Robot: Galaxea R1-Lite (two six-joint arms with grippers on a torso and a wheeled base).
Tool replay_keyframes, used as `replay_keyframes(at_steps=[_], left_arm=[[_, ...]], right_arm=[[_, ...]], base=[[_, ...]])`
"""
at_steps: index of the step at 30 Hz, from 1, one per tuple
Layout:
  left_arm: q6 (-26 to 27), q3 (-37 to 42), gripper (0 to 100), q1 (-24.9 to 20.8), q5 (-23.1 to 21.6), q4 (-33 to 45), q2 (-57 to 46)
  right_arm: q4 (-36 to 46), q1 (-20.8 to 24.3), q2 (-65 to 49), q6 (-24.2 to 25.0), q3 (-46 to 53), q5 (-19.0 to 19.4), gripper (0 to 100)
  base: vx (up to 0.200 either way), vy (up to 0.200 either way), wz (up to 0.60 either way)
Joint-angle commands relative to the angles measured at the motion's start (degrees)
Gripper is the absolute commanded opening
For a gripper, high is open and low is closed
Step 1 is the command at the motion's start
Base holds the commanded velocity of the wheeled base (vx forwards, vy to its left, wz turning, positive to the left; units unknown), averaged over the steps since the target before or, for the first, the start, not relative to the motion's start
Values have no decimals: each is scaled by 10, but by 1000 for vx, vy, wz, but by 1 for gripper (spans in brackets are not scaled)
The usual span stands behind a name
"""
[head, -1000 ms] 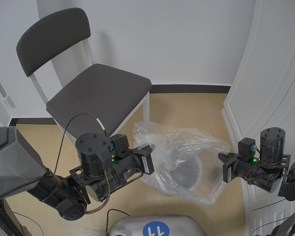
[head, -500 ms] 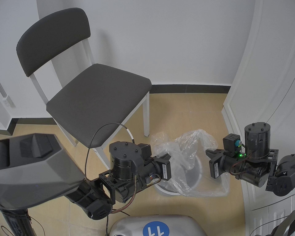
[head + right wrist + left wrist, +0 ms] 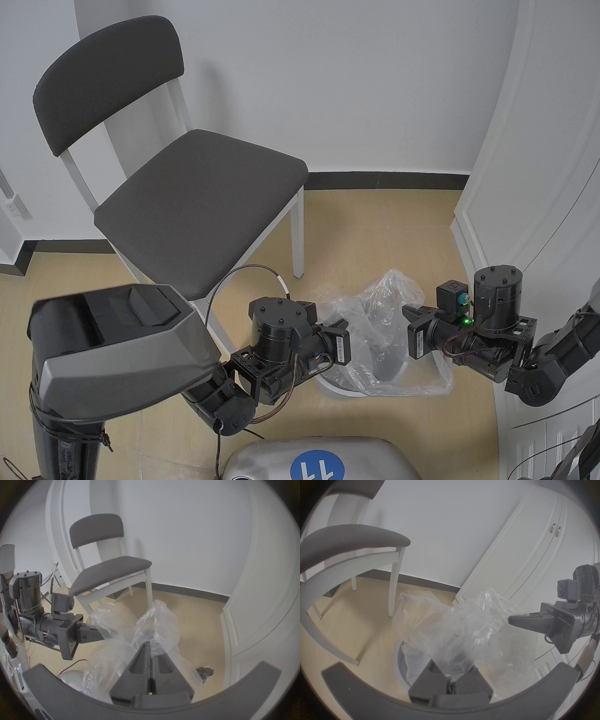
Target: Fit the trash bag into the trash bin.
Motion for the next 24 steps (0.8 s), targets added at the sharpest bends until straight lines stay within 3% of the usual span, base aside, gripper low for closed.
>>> replay_keyframes(at_steps=[1,10,15,24], left_arm=[[0,-22,0,12,0,1,35],[-15,-49,0,55,-9,0,55],[-65,-51,0,56,-13,-6,56],[-67,-52,0,55,-12,-11,49]], right_arm=[[-34,-24,62,8,13,20,0],[-158,-30,158,42,-20,26,0],[-165,-30,167,78,-25,23,0],[-165,-31,138,127,-3,19,0]], base=[[0,0,0],[0,0,0],[0,0,0],[0,0,0]])
